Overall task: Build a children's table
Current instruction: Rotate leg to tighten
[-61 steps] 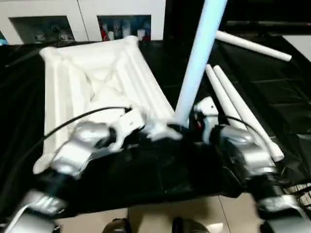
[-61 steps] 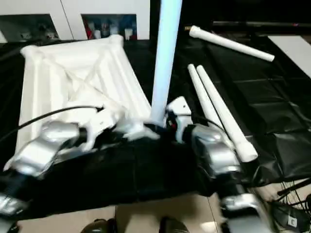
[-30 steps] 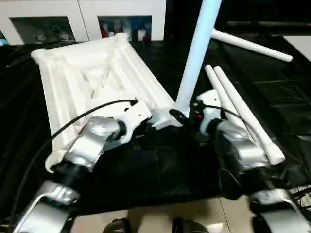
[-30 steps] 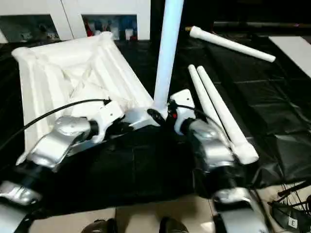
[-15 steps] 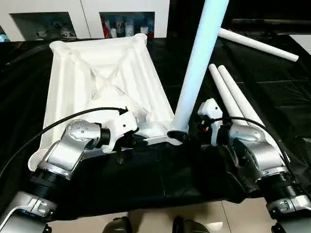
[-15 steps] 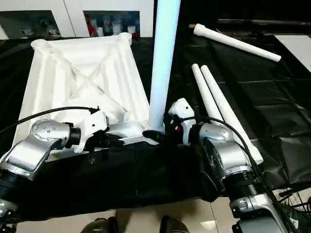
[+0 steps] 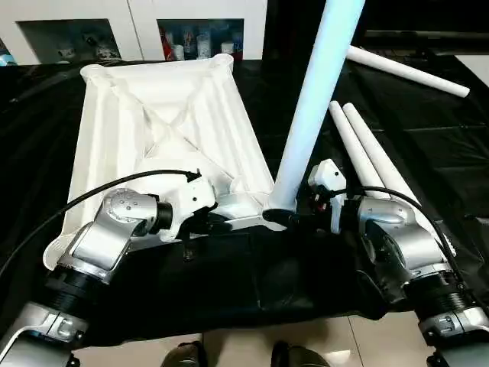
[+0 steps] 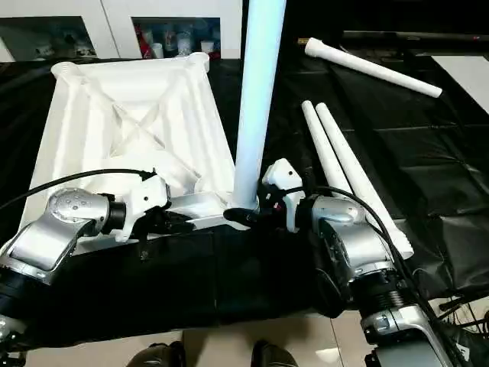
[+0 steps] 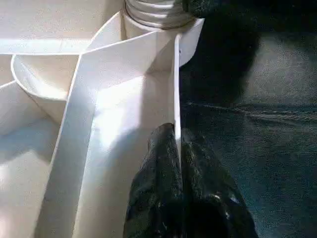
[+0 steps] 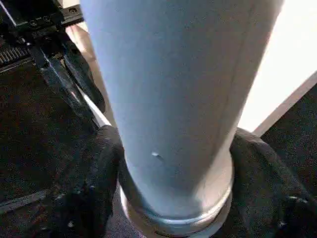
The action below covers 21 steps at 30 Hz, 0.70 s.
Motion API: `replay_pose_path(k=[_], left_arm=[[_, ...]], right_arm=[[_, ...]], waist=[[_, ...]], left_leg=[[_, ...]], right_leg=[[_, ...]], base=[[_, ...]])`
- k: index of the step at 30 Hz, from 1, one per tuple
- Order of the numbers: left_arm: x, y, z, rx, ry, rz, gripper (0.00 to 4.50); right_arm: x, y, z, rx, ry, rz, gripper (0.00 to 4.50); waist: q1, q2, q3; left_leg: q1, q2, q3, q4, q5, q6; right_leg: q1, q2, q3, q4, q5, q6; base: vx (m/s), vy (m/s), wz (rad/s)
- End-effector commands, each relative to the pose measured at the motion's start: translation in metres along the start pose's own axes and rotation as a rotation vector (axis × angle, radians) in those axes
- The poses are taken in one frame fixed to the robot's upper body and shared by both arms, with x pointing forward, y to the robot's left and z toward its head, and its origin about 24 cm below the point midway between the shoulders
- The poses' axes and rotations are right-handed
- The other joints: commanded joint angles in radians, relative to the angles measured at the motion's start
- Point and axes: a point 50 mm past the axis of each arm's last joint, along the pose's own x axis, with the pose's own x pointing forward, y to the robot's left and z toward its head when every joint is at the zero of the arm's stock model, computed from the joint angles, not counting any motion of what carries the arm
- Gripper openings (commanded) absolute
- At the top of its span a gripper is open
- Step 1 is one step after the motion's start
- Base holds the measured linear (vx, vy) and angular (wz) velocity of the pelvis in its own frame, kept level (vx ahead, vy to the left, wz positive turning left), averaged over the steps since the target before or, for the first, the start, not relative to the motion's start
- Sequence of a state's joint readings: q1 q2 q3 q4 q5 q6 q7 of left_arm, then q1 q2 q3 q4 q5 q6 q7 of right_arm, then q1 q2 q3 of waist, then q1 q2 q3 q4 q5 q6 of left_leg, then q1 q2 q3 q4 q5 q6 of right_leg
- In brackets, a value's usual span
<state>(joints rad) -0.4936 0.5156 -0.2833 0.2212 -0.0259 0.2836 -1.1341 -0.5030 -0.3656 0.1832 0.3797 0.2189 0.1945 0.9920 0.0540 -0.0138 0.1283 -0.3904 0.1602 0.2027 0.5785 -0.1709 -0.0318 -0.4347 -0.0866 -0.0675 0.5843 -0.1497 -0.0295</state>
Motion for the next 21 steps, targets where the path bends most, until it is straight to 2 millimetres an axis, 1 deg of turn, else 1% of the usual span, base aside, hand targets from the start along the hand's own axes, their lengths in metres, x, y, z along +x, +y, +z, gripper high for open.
replay_pose_path(k=[1, 2, 3, 5, 8, 11, 12, 13, 14, 15, 16, 17, 18, 19, 20, 21], left_arm=[[0.004, -0.006, 0.000, -0.005, -0.027, -0.041, 0.00], [0.004, -0.006, 0.000, -0.005, -0.027, -0.041, 0.00], [0.004, -0.006, 0.000, -0.005, -0.026, -0.042, 0.00], [0.004, -0.007, -0.001, -0.006, -0.025, -0.045, 0.00], [0.005, -0.008, -0.001, -0.016, -0.027, -0.044, 0.00], [0.011, -0.006, -0.002, -0.051, -0.026, -0.010, 0.00], [0.020, -0.002, -0.002, -0.082, -0.016, 0.045, 0.00], [0.026, 0.001, -0.002, -0.103, -0.010, 0.086, 0.00], [0.032, 0.004, 0.000, -0.117, -0.007, 0.123, 0.00], [0.032, 0.004, 0.000, -0.117, -0.007, 0.123, 0.00], [0.039, 0.010, 0.002, -0.145, -0.005, 0.186, 0.00], [0.039, 0.010, 0.002, -0.145, -0.005, 0.186, 0.00], [0.046, 0.014, 0.005, -0.173, -0.009, 0.225, 0.00], [0.051, 0.017, 0.008, -0.199, -0.011, 0.257, 0.00], [0.063, 0.025, 0.014, -0.252, 0.003, 0.343, 0.00], [0.067, 0.029, 0.017, -0.265, 0.007, 0.379, 0.00]], right_arm=[[-0.001, 0.001, -0.004, 0.006, 0.026, 0.015, 2.79], [-0.001, 0.001, -0.004, 0.005, 0.027, 0.015, 2.79], [-0.001, 0.001, -0.004, 0.005, 0.027, 0.015, 2.71], [0.000, 0.001, -0.005, 0.006, 0.028, 0.014, 2.70], [0.001, 0.001, -0.008, 0.028, 0.026, -0.014, 2.67], [0.004, -0.002, -0.011, 0.097, -0.006, -0.084, 2.66], [0.008, -0.004, -0.014, 0.156, -0.033, -0.151, 2.66], [0.011, -0.004, -0.018, 0.183, -0.037, -0.197, 2.66], [0.014, -0.004, -0.022, 0.200, -0.035, -0.232, 2.66], [0.014, -0.004, -0.022, 0.200, -0.035, -0.232, 2.66], [0.019, -0.002, -0.026, 0.221, -0.029, -0.272, 2.65], [0.019, -0.002, -0.026, 0.221, -0.029, -0.272, 2.65], [0.024, -0.002, -0.030, 0.255, -0.027, -0.328, 2.65], [0.028, -0.002, -0.033, 0.286, -0.023, -0.377, 2.65], [0.037, -0.005, -0.039, 0.354, -0.005, -0.526, 2.65], [0.039, -0.007, -0.042, 0.389, 0.008, -0.609, 2.65]], waist=[[0.003, -0.003, -0.081], [0.003, -0.003, -0.081], [0.002, -0.006, -0.085], [0.003, -0.005, -0.086], [0.003, -0.006, -0.087], [-0.001, -0.008, -0.084], [-0.002, -0.007, -0.083], [-0.003, -0.008, -0.081], [-0.005, -0.009, -0.078], [-0.004, -0.007, -0.077], [-0.002, -0.007, -0.078], [-0.002, -0.006, -0.077], [-0.001, -0.003, -0.073], [-0.002, -0.003, -0.069], [-0.002, -0.001, -0.064], [-0.007, -0.002, -0.061]], left_leg=[[0.024, 0.070, -0.028, -0.058, -0.112, 0.126], [0.024, 0.070, -0.029, -0.058, -0.114, 0.124], [0.025, 0.071, -0.028, -0.058, -0.113, 0.122], [0.025, 0.071, -0.029, -0.057, -0.112, 0.120], [0.022, 0.070, -0.029, -0.055, -0.111, 0.119], [0.021, 0.070, -0.029, -0.056, -0.147, 0.101], [0.022, 0.070, -0.031, -0.058, -0.166, 0.087], [0.028, 0.068, -0.031, -0.059, -0.197, 0.069], [0.028, 0.067, -0.030, -0.059, -0.211, 0.061], [0.029, 0.068, -0.032, -0.060, -0.226, 0.051], [0.032, 0.067, -0.034, -0.062, -0.249, 0.034], [0.033, 0.067, -0.034, -0.062, -0.255, 0.032], [0.036, 0.066, -0.035, -0.064, -0.274, 0.028], [0.042, 0.066, -0.033, -0.066, -0.298, 0.025], [0.050, 0.063, -0.038, -0.065, -0.347, 0.008], [0.055, 0.060, -0.042, -0.068, -0.383, -0.009]], right_leg=[[0.065, -0.069, 0.054, -0.043, -0.137, -0.269], [0.066, -0.069, 0.054, -0.043, -0.142, -0.268], [0.067, -0.069, 0.054, -0.042, -0.145, -0.266], [0.067, -0.070, 0.054, -0.042, -0.151, -0.265], [0.067, -0.069, 0.054, -0.041, -0.151, -0.265], [0.065, -0.071, 0.055, -0.047, -0.210, -0.255], [0.064, -0.071, 0.055, -0.051, -0.248, -0.245], [0.059, -0.069, 0.055, -0.060, -0.302, -0.229], [0.058, -0.071, 0.056, -0.065, -0.335, -0.219], [0.056, -0.073, 0.056, -0.067, -0.369, -0.211], [0.056, -0.074, 0.055, -0.073, -0.419, -0.186], [0.054, -0.074, 0.055, -0.074, -0.427, -0.182], [0.051, -0.073, 0.055, -0.080, -0.454, -0.171], [0.044, -0.071, 0.055, -0.088, -0.486, -0.164], [0.041, -0.074, 0.051, -0.095, -0.562, -0.148], [0.038, -0.073, 0.045, -0.102, -0.630, -0.124]], base=[[0.000, 0.000, 0.00], [0.000, 0.000, 0.00], [0.000, 0.000, 0.00], [0.000, 0.000, 0.00], [0.000, 0.000, 0.00], [0.000, 0.000, 0.00], [0.000, 0.000, 0.00], [0.000, 0.000, 0.00], [0.000, 0.000, 0.00], [0.000, 0.000, 0.00], [0.000, 0.000, 0.00], [0.000, 0.000, 0.00], [0.000, 0.000, 0.00], [0.000, 0.000, 0.00], [0.000, 0.000, 0.00], [0.000, 0.000, 0.00]])
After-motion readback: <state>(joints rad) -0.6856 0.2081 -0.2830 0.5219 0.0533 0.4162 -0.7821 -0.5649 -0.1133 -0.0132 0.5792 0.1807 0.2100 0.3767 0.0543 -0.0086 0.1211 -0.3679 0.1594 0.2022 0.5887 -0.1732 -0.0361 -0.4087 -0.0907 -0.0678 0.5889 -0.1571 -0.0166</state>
